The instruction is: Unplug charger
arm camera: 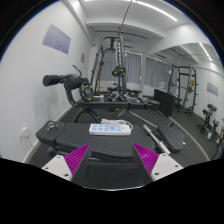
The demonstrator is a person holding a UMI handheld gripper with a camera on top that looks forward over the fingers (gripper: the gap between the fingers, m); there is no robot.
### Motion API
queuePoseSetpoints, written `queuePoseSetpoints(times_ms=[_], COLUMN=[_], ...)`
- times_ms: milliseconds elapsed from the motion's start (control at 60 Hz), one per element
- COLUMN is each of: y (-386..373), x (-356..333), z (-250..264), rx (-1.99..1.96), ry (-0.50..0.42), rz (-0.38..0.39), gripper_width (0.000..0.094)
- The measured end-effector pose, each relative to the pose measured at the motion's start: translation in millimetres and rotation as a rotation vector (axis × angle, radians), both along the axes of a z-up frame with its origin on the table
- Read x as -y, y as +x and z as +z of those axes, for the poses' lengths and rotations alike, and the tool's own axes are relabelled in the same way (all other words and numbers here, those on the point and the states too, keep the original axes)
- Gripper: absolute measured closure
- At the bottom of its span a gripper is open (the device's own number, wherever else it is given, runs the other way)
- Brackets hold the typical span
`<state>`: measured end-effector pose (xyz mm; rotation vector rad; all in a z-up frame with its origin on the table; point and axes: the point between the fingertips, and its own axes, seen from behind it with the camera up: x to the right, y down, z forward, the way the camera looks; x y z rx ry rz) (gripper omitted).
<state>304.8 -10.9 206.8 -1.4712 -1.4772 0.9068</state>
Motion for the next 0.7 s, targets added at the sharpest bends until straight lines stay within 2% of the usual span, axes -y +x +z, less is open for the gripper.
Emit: queuePoseSetpoints(times_ms=[117, 400, 700], y=[-10, -93, -209], x=[-1, -10, -26], z=[-8, -56, -103], rx=[0.005, 0.008, -0.030], ry=[0.001, -0.009, -0.023], rz=[0.001, -0.002, -0.007], gripper_width=[0.0080, 0.0080, 0.0077])
